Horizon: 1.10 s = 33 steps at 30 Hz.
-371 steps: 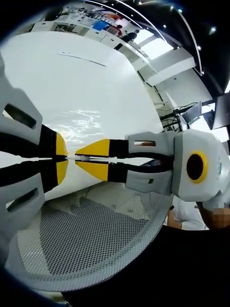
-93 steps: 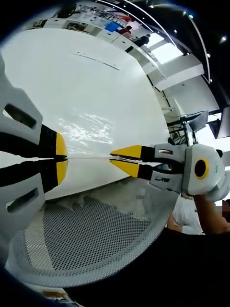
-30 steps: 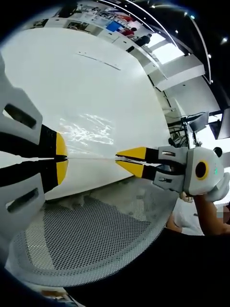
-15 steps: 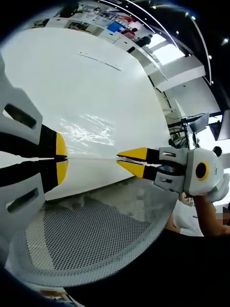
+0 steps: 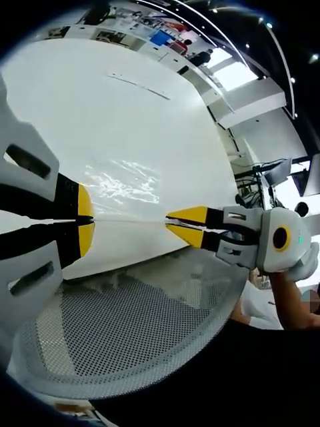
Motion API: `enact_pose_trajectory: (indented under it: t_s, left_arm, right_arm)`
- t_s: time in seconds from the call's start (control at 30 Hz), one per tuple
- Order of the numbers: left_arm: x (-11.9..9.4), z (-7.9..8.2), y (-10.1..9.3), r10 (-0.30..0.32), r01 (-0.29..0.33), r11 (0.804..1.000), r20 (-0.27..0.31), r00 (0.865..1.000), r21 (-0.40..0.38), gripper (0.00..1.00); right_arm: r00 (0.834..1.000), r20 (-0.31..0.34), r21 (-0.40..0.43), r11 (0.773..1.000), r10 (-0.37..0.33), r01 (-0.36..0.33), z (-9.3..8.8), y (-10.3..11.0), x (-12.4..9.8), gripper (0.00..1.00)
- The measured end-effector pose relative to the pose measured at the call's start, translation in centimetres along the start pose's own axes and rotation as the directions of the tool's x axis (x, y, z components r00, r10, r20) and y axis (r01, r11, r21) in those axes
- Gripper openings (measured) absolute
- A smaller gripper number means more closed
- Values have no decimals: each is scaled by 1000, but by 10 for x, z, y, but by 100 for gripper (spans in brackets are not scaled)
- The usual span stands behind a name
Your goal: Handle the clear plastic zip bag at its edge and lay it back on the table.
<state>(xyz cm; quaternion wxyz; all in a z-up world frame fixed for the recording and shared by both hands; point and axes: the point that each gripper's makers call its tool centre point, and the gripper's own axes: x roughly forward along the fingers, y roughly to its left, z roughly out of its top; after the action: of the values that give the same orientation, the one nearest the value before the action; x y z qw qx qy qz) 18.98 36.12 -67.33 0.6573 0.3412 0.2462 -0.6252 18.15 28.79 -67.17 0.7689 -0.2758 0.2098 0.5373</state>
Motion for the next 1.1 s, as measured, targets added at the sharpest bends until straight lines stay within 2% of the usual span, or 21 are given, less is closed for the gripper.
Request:
enact_pose_trajectory:
  t_s: [1.1]
  left_arm:
    - [-3,-2,0,7,-7,1000,-2,1000,-4,0]
  right_arm:
    - [1000,-6,8,1000,-18,18,-5,-4,-7,0]
